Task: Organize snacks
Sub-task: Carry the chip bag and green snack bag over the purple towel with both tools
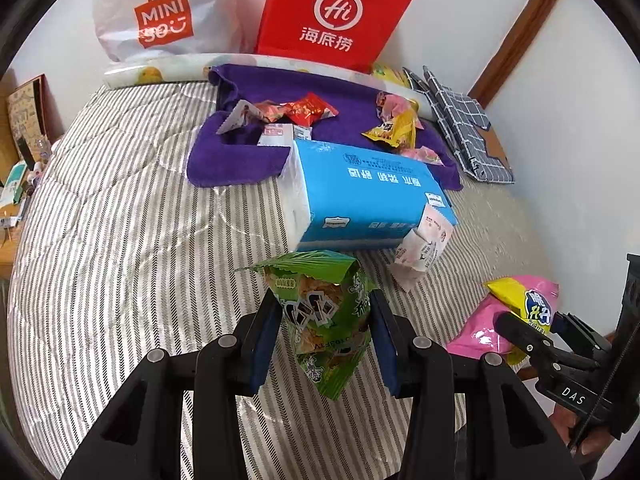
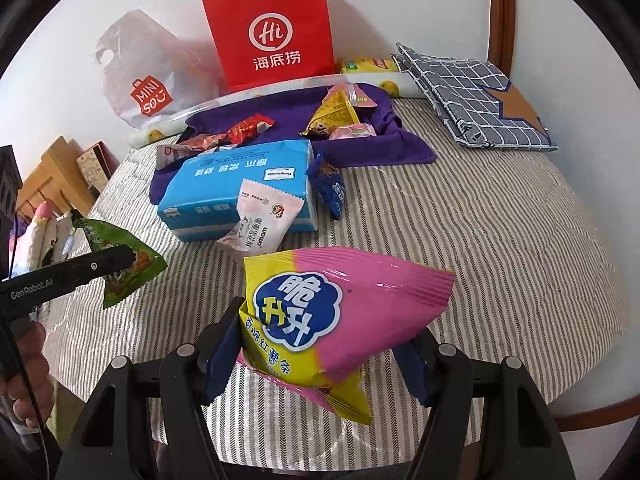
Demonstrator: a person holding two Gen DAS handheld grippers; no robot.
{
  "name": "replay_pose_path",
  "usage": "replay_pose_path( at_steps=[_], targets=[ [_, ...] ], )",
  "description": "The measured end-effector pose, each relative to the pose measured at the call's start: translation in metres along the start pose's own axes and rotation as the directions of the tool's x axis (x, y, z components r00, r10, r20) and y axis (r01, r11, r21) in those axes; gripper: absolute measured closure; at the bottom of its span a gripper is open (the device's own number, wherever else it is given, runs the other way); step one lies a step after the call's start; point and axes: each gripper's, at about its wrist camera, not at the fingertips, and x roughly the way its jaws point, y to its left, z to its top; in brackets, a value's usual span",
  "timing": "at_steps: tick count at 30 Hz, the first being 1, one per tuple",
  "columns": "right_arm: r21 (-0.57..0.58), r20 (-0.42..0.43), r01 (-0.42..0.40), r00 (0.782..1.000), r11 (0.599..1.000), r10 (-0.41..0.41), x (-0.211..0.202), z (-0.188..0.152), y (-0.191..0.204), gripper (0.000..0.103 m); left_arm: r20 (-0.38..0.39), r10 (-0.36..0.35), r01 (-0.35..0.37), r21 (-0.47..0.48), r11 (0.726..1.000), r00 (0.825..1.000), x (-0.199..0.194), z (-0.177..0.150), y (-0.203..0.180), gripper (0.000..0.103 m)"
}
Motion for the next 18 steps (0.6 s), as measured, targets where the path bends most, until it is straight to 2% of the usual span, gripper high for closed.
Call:
replay_pose_path(
  at_steps=[8,14,18],
  targets=[
    [-0.004,0.018,-0.002,1.0,1.0,0.002,-0.005,0.001,0.002,0.036,0.008,0.011,-0.011,0.013,1.0,1.0,-0.008,0.0,-0.003,0.059],
    [-0.049,0.049,0.01,0.999,0.999,-0.008,-0.015,0.009,0.011,0.036,0.021,0.026,-0.026,0.02,0.999,0.999,-0.022,0.005,0.001,0.059],
    [-0.113,0.066,-0.005,0.998,0.994,0.012,-0.026,0.019,0.024,0.037,-0.006,0.024,-0.024,0.028,0.999,1.0,-0.025,0.006,0.001,0.059]
  ],
)
